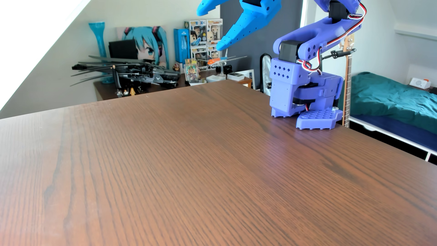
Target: Grab the blue dice
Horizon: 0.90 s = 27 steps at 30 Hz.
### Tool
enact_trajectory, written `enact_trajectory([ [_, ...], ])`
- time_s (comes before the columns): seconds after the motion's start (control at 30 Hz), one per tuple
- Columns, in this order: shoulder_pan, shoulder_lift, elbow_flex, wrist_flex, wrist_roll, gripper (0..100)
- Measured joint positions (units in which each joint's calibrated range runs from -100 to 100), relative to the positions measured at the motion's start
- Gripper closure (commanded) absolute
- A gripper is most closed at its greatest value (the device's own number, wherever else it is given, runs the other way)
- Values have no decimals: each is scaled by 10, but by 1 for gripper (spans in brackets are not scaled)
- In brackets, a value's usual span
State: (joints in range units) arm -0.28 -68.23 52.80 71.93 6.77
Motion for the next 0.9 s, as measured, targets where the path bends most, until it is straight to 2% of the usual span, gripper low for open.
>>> enact_trajectory([
  [0.03,2,0,0,-7,-5,100],
  [0.1,3,-1,8,-27,-22,96],
  [0.47,2,5,185,-141,-84,99],
  [0.9,2,-37,304,-151,-90,99],
])
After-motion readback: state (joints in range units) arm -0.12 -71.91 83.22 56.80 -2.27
